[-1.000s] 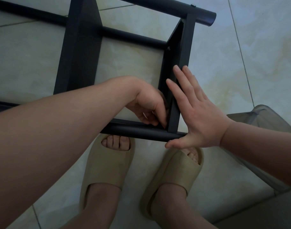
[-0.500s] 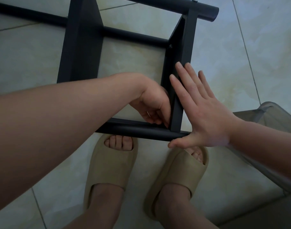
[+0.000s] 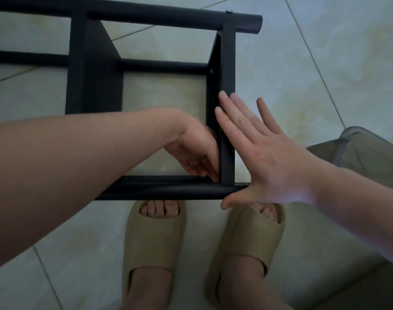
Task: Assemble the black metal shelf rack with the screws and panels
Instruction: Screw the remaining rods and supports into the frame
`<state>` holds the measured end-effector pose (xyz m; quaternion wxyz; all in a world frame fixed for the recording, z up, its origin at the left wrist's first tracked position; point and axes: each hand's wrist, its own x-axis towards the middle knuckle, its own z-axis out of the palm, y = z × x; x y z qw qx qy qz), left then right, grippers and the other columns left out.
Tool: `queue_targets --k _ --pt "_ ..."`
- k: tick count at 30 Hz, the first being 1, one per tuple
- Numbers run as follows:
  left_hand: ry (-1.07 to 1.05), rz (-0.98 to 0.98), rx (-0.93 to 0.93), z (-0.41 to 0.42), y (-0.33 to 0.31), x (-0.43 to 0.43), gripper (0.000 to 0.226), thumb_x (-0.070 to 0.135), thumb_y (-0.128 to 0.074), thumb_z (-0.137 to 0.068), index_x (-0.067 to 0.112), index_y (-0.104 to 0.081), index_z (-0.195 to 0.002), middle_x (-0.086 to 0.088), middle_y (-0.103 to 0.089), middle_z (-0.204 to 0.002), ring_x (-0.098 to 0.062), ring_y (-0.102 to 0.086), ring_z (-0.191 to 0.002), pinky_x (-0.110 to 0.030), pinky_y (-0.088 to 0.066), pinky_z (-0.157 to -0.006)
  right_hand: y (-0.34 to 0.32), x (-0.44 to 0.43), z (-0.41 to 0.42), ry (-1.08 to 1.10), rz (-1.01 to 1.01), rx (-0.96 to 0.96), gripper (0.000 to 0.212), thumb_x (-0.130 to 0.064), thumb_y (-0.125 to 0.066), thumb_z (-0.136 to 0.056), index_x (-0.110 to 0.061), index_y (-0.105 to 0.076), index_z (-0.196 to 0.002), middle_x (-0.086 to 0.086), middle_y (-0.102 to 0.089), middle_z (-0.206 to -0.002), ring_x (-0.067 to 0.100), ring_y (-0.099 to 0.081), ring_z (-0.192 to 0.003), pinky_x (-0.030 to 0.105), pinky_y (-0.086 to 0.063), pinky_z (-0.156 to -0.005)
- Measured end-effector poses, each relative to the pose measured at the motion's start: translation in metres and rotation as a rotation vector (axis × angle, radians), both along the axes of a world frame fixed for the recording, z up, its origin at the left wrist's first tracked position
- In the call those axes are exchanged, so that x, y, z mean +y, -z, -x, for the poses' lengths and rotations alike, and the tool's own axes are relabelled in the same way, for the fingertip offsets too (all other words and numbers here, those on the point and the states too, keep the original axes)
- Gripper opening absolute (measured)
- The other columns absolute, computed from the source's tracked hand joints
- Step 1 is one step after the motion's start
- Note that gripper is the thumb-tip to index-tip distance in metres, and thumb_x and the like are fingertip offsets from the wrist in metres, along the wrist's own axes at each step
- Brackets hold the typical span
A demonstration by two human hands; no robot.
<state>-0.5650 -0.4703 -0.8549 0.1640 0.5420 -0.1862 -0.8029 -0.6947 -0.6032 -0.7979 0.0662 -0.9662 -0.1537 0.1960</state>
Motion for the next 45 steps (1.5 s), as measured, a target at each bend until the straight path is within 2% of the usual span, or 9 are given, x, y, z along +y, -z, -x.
queue_targets --k 5,10,14,18,25,34,39,42,45 --pt "-0.006 0.003 0.004 -0.004 -0.003 0.002 0.012 0.005 -0.063 -0.090 0.013 -0.071 -0.095 0.000 -0.072 -0.085 -0.011 -0.057 -0.073 -0.024 -0.046 -0.076 0.000 0.001 0.000 0.028 -0.061 0.024 0.140 -0.094 -0.045 -0.068 -0.002 0.003 -0.161 0.014 0.015 -0.169 0.026 0.016 -0.156 0.053 0.007 -0.126" --pt "0.001 0.005 -0.069 -0.009 -0.005 0.003 0.014 0.017 -0.067 -0.090 0.020 -0.072 -0.103 0.005 -0.073 -0.100 -0.014 -0.060 -0.086 -0.032 -0.046 -0.088 0.001 0.002 0.001 0.031 -0.064 0.025 0.139 -0.095 -0.042 -0.068 -0.002 0.003 -0.161 0.014 0.014 -0.170 0.027 0.015 -0.157 0.053 0.005 -0.126" --pt "-0.015 0.024 -0.055 -0.001 -0.003 0.002 0.007 0.011 -0.069 -0.088 0.018 -0.072 -0.089 0.002 -0.072 -0.087 -0.012 -0.057 -0.072 -0.027 -0.047 -0.077 0.001 0.002 0.001 0.039 -0.084 0.040 0.140 -0.094 -0.044 -0.067 -0.002 0.002 -0.161 0.013 0.014 -0.170 0.027 0.015 -0.157 0.055 0.005 -0.126" --pt "-0.050 0.045 -0.048 0.000 -0.001 0.003 0.013 0.006 -0.069 -0.086 0.017 -0.069 -0.079 0.004 -0.068 -0.072 -0.009 -0.053 -0.064 -0.022 -0.045 -0.065 0.002 0.002 0.001 0.043 -0.099 0.046 0.140 -0.094 -0.045 -0.066 -0.003 0.003 -0.161 0.012 0.016 -0.169 0.026 0.016 -0.156 0.056 0.004 -0.126" --pt "-0.105 0.040 -0.034 0.001 0.003 0.011 0.008 0.011 -0.066 -0.089 0.017 -0.071 -0.090 0.002 -0.071 -0.087 -0.013 -0.060 -0.076 -0.029 -0.049 -0.080 0.004 0.000 0.001 0.041 -0.108 0.035 0.141 -0.095 -0.045 -0.067 -0.003 0.003 -0.161 0.012 0.016 -0.169 0.026 0.016 -0.156 0.055 0.005 -0.126" --pt "-0.111 0.048 -0.007 0.004 0.003 0.008 0.012 0.004 -0.064 -0.090 0.013 -0.070 -0.086 -0.002 -0.070 -0.079 -0.012 -0.055 -0.068 -0.026 -0.047 -0.073 0.003 0.001 0.001 0.050 -0.133 0.065 0.140 -0.093 -0.049 -0.067 -0.003 0.005 -0.161 0.012 0.018 -0.169 0.026 0.018 -0.156 0.056 0.006 -0.126" --pt "-0.119 0.048 0.023 0.002 0.002 0.010 0.014 0.001 -0.063 -0.090 0.013 -0.069 -0.088 0.001 -0.069 -0.080 -0.012 -0.057 -0.074 -0.027 -0.047 -0.078 0.002 0.001 0.001 0.054 -0.142 0.073 0.141 -0.091 -0.053 -0.067 -0.004 0.004 -0.161 0.012 0.018 -0.169 0.025 0.019 -0.156 0.056 0.005 -0.126" --pt "-0.113 0.040 0.038 0.001 0.001 0.013 0.013 0.005 -0.062 -0.090 0.015 -0.070 -0.089 0.004 -0.070 -0.080 -0.014 -0.058 -0.077 -0.029 -0.048 -0.080 0.002 0.001 0.001 0.052 -0.135 0.068 0.141 -0.092 -0.051 -0.067 -0.003 0.004 -0.161 0.012 0.017 -0.169 0.026 0.018 -0.156 0.056 0.005 -0.126" --pt "-0.086 0.048 0.003 -0.001 0.001 0.013 0.007 0.015 -0.065 -0.091 0.017 -0.072 -0.093 0.003 -0.071 -0.090 -0.014 -0.056 -0.076 -0.031 -0.048 -0.083 0.003 0.001 0.001 0.051 -0.135 0.063 0.141 -0.093 -0.049 -0.067 -0.003 0.004 -0.161 0.012 0.018 -0.169 0.026 0.018 -0.156 0.055 0.006 -0.126"
